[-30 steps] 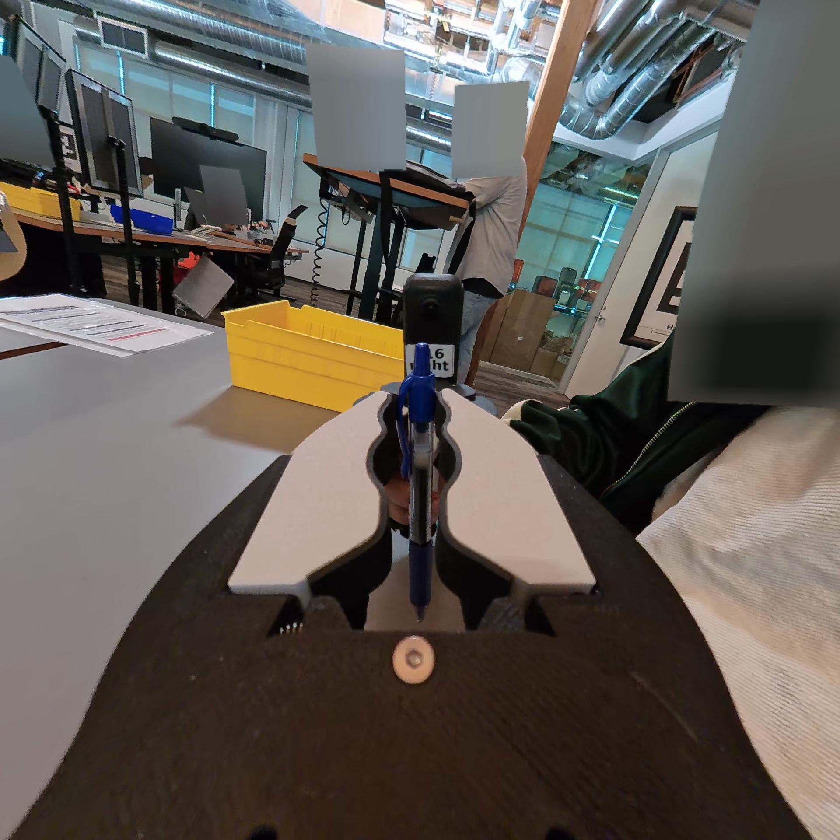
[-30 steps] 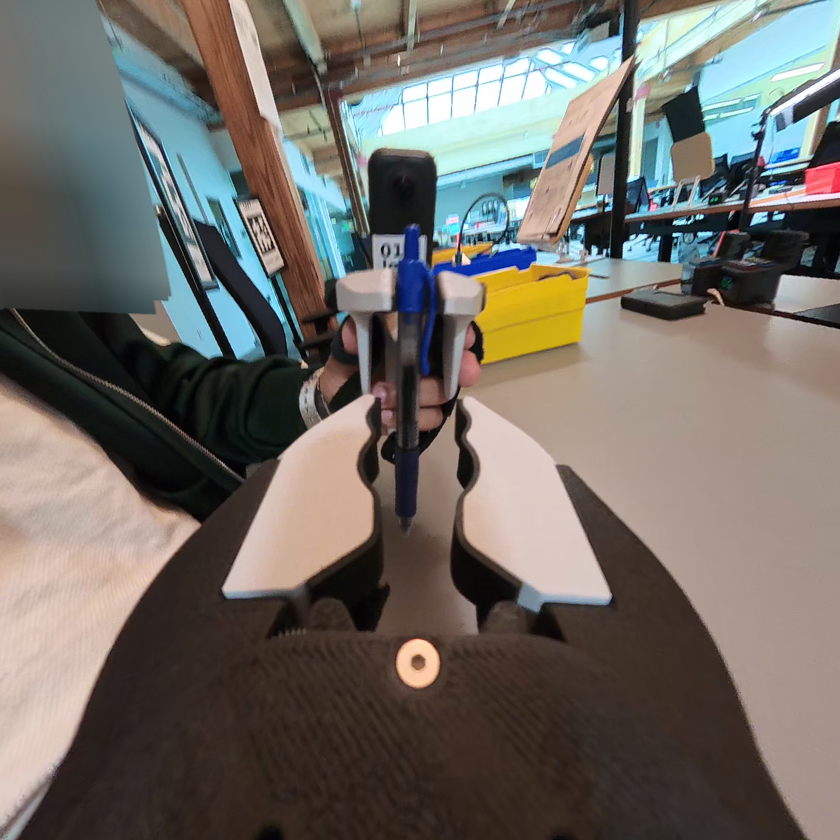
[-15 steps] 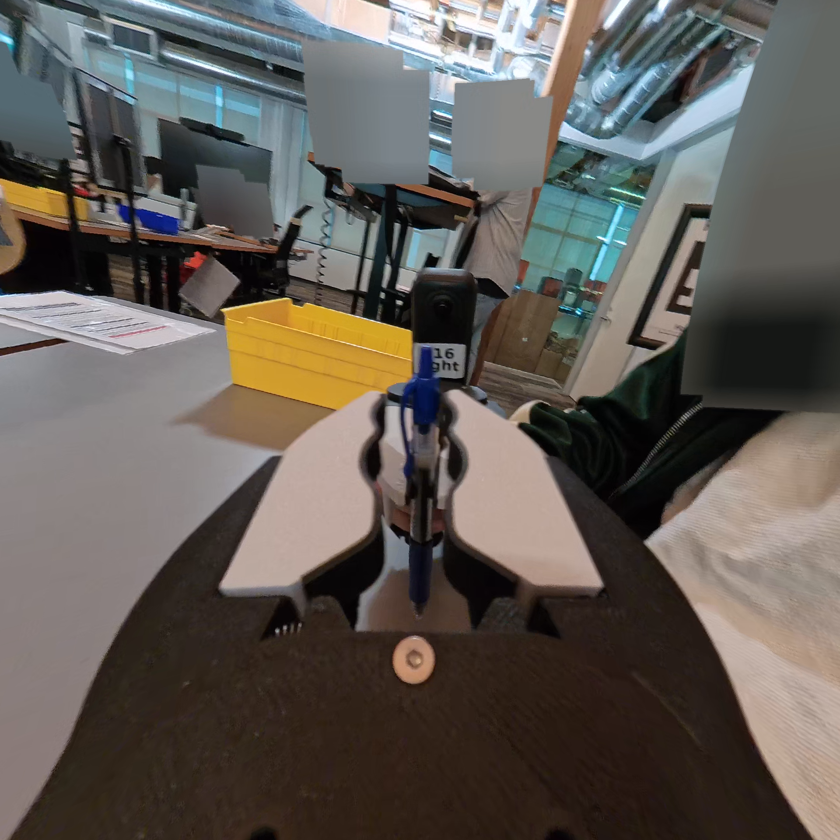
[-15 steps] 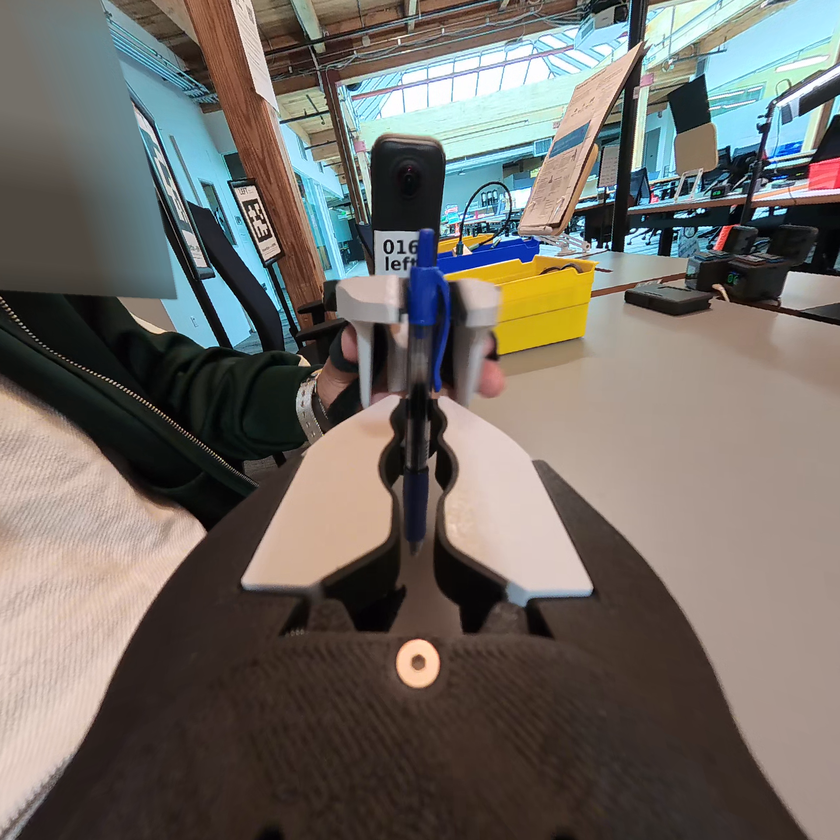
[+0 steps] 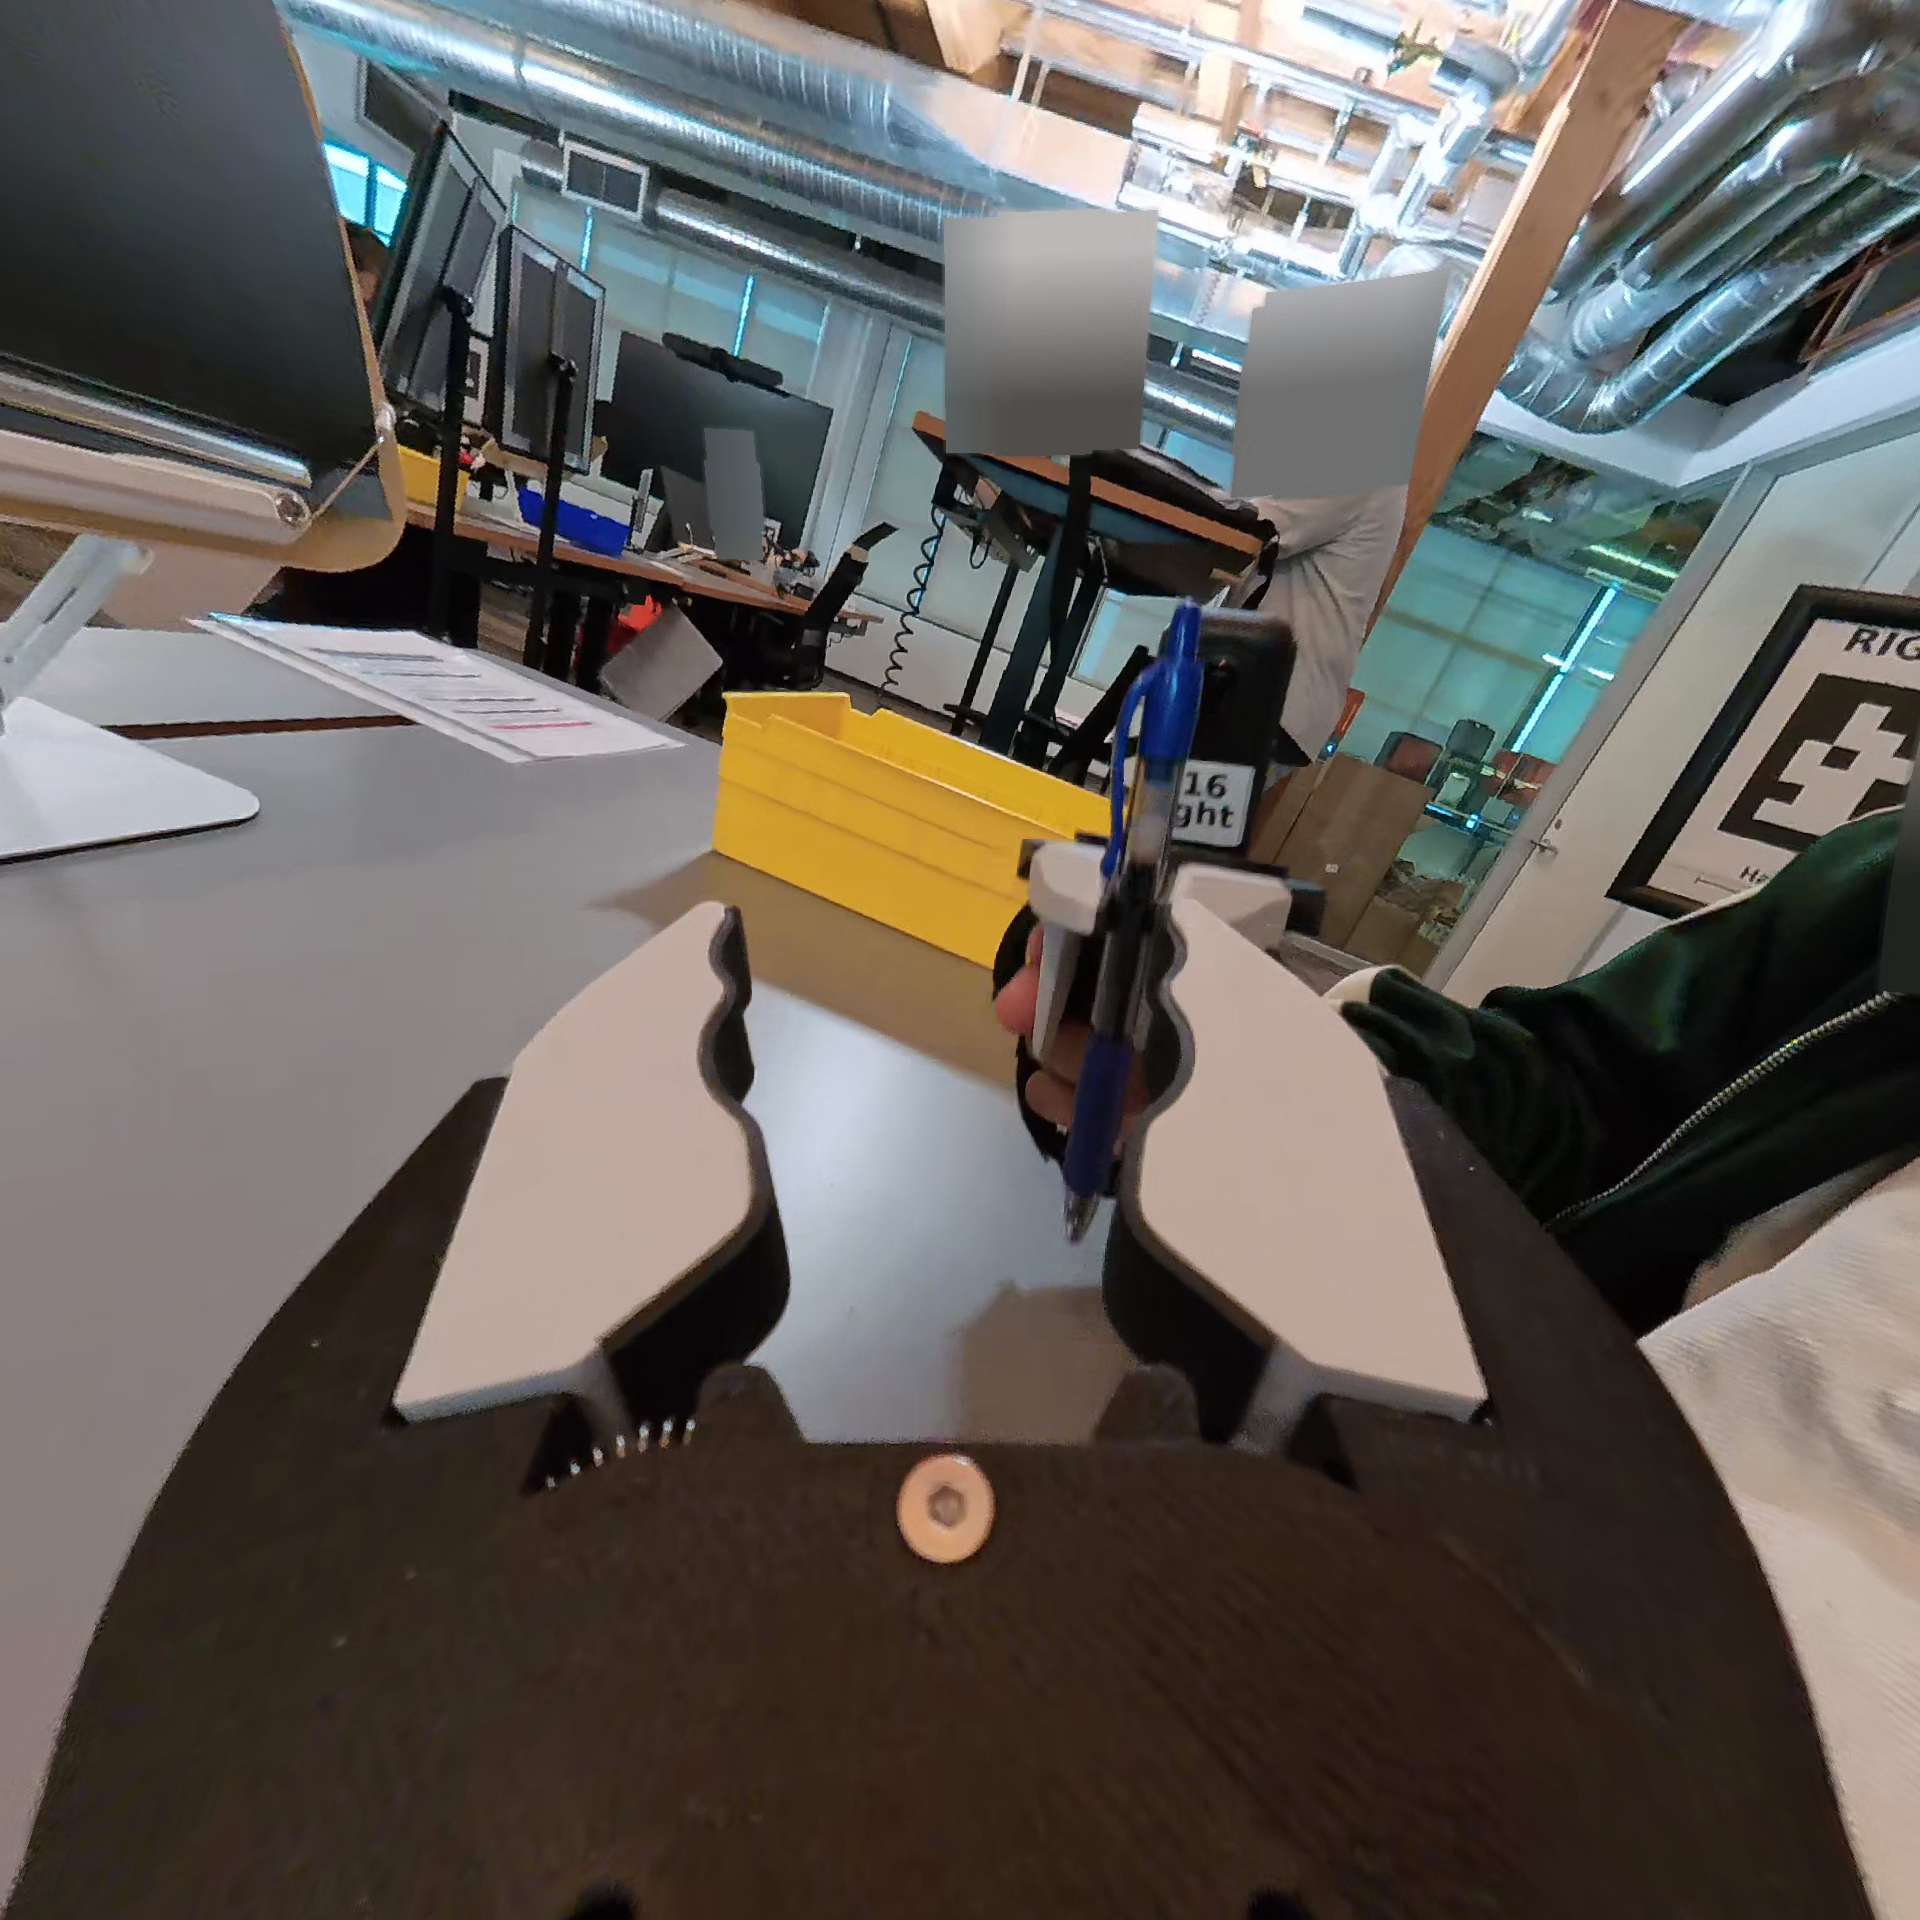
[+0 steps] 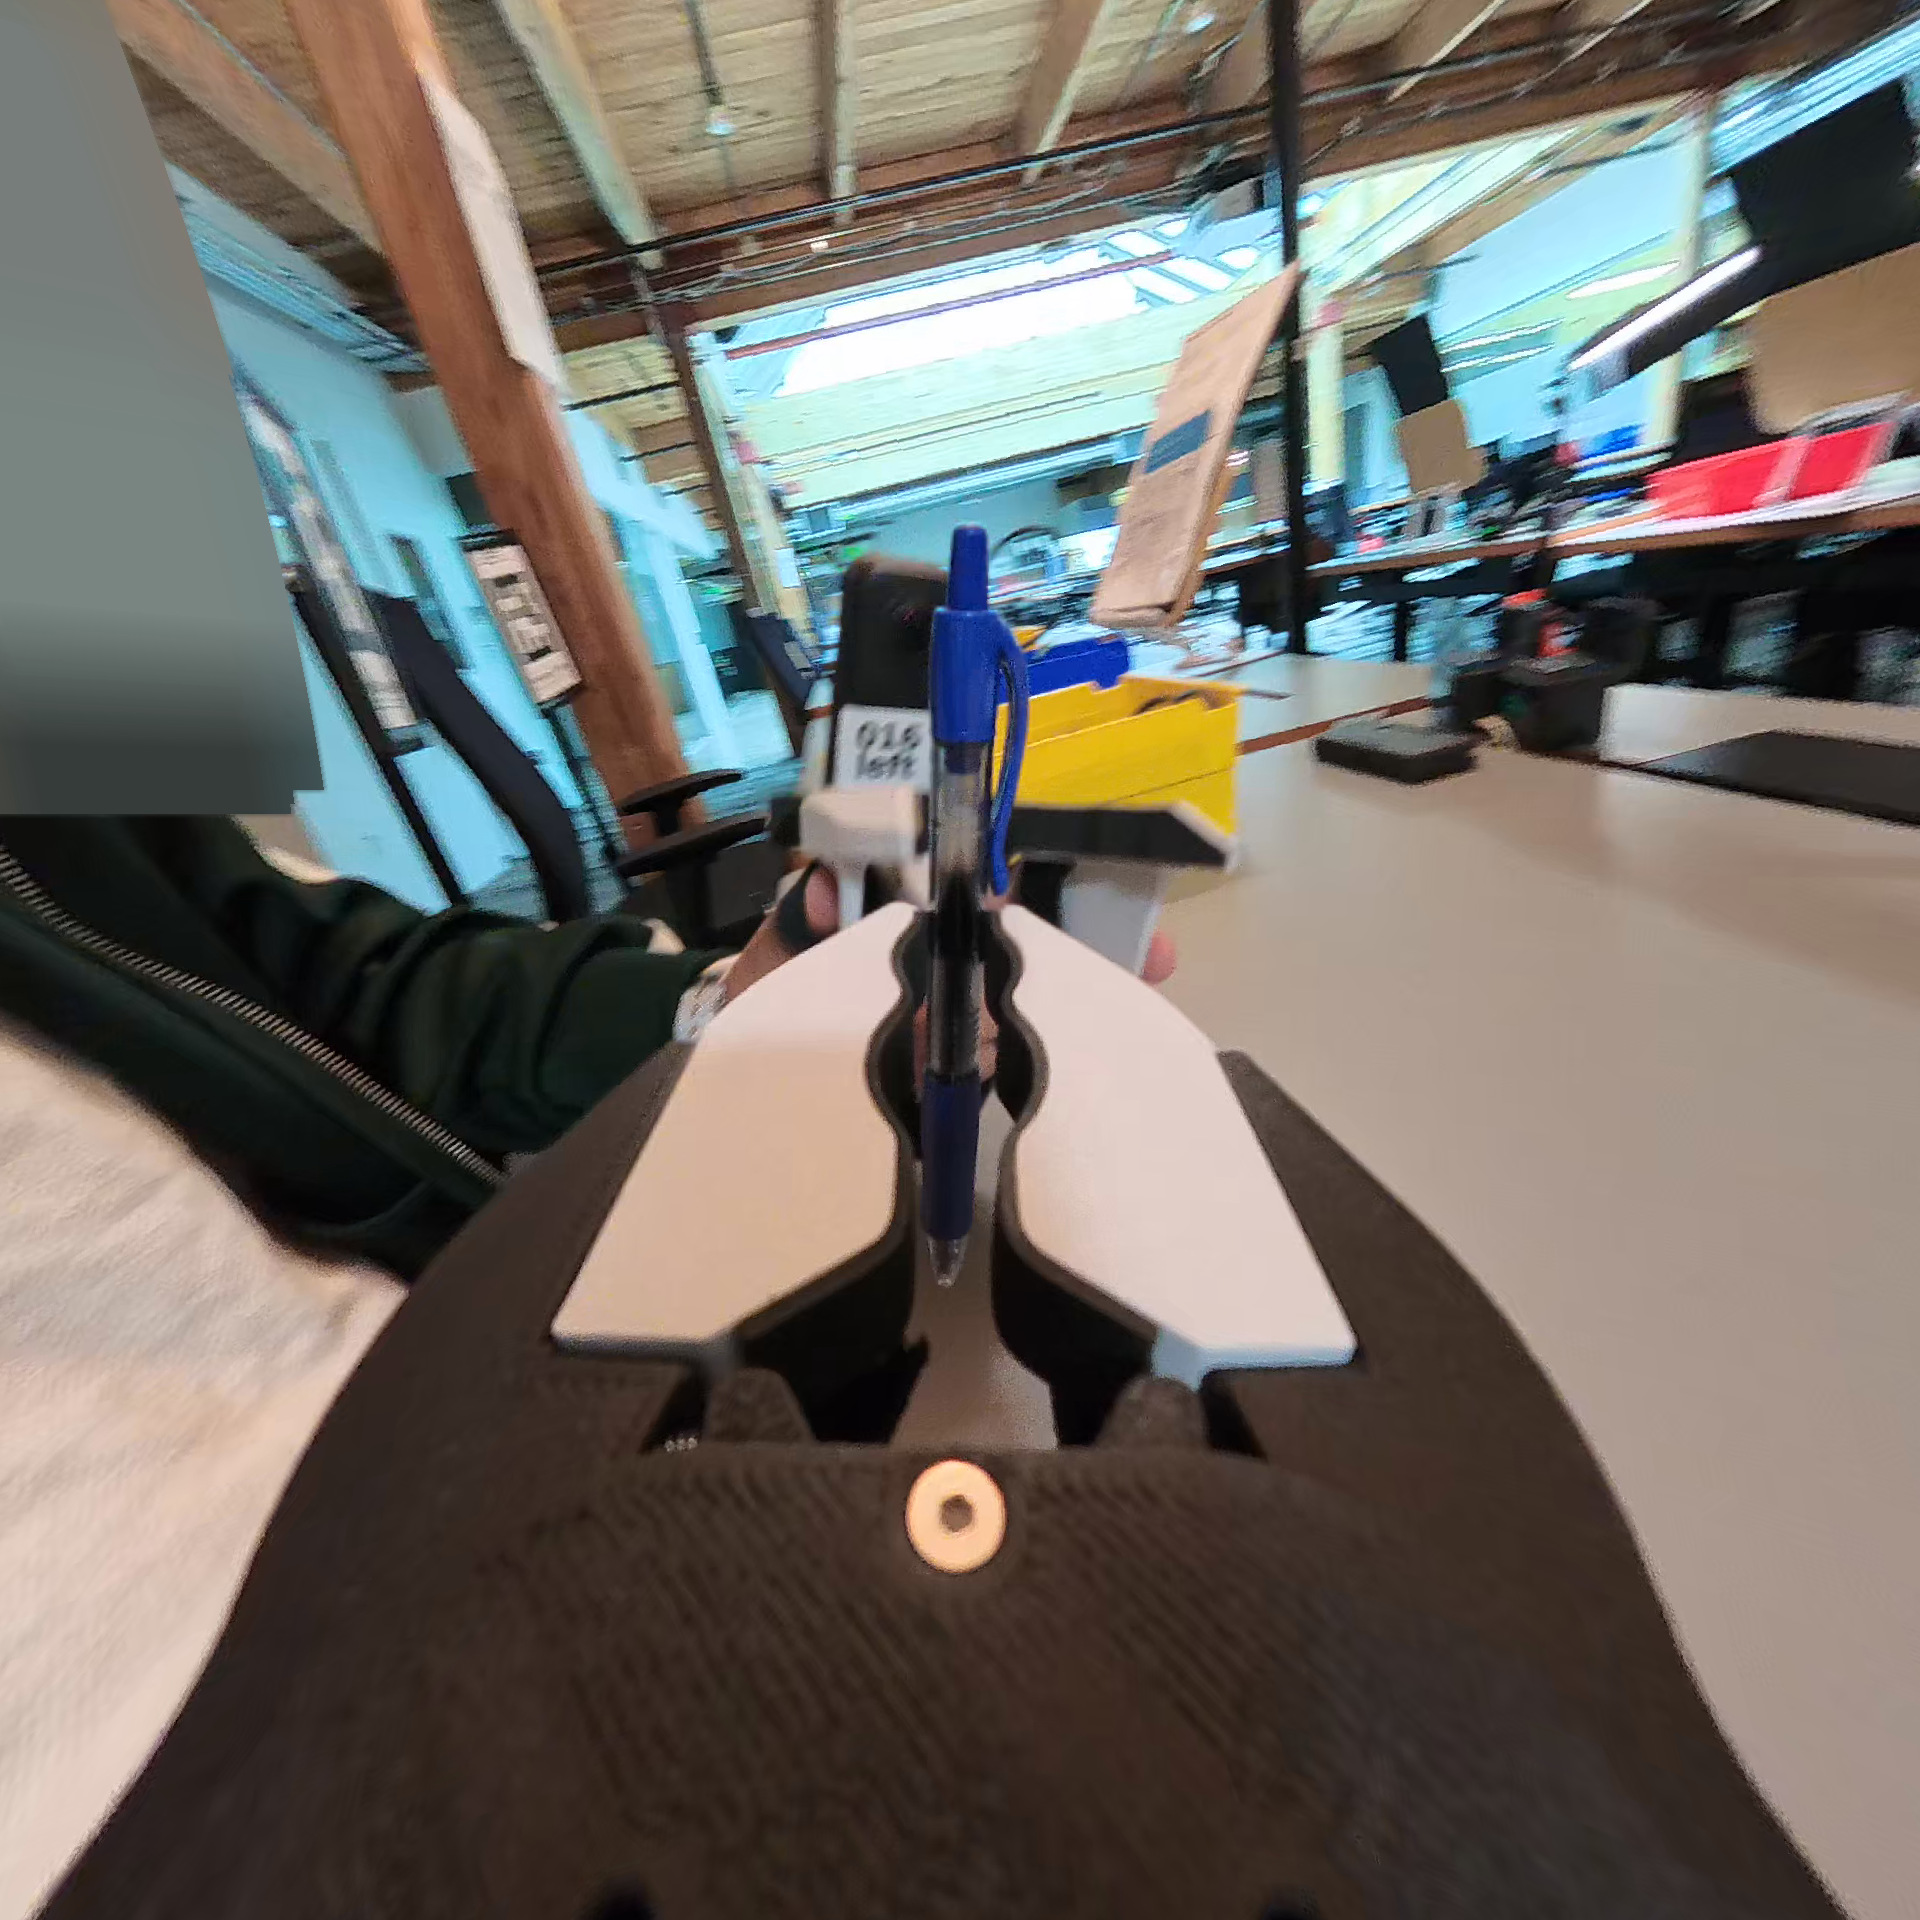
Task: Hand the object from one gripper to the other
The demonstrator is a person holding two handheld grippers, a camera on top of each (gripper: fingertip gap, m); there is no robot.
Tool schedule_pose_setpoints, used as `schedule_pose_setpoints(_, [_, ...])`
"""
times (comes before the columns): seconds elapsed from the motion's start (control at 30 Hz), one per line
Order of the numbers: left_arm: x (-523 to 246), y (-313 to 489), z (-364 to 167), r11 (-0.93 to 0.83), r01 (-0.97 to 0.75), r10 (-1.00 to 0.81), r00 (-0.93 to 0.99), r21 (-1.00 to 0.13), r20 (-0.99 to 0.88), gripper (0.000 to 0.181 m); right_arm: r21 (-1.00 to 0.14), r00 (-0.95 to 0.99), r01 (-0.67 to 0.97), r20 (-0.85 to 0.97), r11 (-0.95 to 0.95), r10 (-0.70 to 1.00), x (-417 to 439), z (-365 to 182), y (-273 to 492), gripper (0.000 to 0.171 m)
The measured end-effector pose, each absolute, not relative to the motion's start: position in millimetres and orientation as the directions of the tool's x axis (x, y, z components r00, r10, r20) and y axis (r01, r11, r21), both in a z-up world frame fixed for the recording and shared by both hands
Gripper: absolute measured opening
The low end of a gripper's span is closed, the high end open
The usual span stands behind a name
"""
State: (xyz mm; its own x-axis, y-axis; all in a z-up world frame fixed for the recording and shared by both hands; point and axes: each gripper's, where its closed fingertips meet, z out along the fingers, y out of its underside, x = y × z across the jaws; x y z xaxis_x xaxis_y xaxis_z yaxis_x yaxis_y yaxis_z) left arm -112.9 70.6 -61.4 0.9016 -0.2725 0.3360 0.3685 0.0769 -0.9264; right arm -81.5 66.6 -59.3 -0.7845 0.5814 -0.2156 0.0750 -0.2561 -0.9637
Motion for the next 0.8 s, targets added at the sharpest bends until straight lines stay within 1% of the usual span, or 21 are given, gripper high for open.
schedule_pose_setpoints(0.1, [-114.3,71.7,-66.2,0.061,0.358,-0.262,0.906,-0.932,0.331,0.072,-0.965,-0.723,0.044,-0.209,-0.259,0.658,-85.4,-40.3,85.0,0.010])
schedule_pose_setpoints(0.2, [-114.3,72.5,-69.3,0.051,0.354,-0.258,0.908,-0.934,0.330,0.070,-0.949,-0.644,-0.004,-0.239,-0.316,0.727,-82.9,0.2,126.9,0.010])
schedule_pose_setpoints(0.33, [-114.6,73.2,-72.0,0.042,0.357,-0.258,0.906,-0.933,0.335,0.069,-0.933,-0.492,-0.053,-0.287,-0.357,0.822,-63.3,52.9,217.2,0.010])
schedule_pose_setpoints(0.4, [-114.8,73.5,-73.3,0.036,0.363,-0.261,0.903,-0.931,0.342,0.067,-0.943,-0.353,-0.055,-0.288,-0.327,0.890,-48.4,60.6,272.3,0.010])
schedule_pose_setpoints(0.43, [-114.8,73.6,-73.9,0.033,0.368,-0.263,0.900,-0.929,0.347,0.066,-0.952,-0.256,-0.036,-0.285,-0.303,0.924,-41.3,55.8,302.8,0.010])
schedule_pose_setpoints(0.5, [-114.9,73.9,-74.4,0.031,0.375,-0.265,0.897,-0.926,0.354,0.066,-0.961,-0.036,0.062,-0.273,-0.270,0.961,-26.1,29.3,364.1,0.010])
schedule_pose_setpoints(0.57, [-114.1,74.7,-75.4,0.026,0.376,-0.266,0.896,-0.926,0.356,0.065,-0.930,0.145,0.197,-0.286,-0.311,0.947,-10.4,-13.3,413.5,0.010])
schedule_pose_setpoints(0.6, [-113.4,75.3,-76.1,0.022,0.374,-0.267,0.896,-0.927,0.355,0.065,-0.895,0.198,0.258,-0.320,-0.364,0.926,-4.6,-36.5,428.3,0.010])
schedule_pose_setpoints(0.7, [-110.1,77.6,-78.3,0.007,0.367,-0.271,0.896,-0.930,0.351,0.065,-0.758,0.245,0.380,-0.471,-0.531,0.847,-2.8,-94.2,436.7,0.010])
schedule_pose_setpoints(0.73, [-108.9,78.3,-79.1,0.002,0.362,-0.272,0.897,-0.932,0.348,0.065,-0.720,0.247,0.417,-0.498,-0.555,0.831,-5.3,-108.5,433.4,0.010])
schedule_pose_setpoints(0.8, [-106.3,79.4,-81.0,-0.010,0.348,-0.273,0.901,-0.938,0.337,0.064,-0.675,0.274,0.489,-0.483,-0.553,0.832,-8.4,-131.5,429.0,0.011])
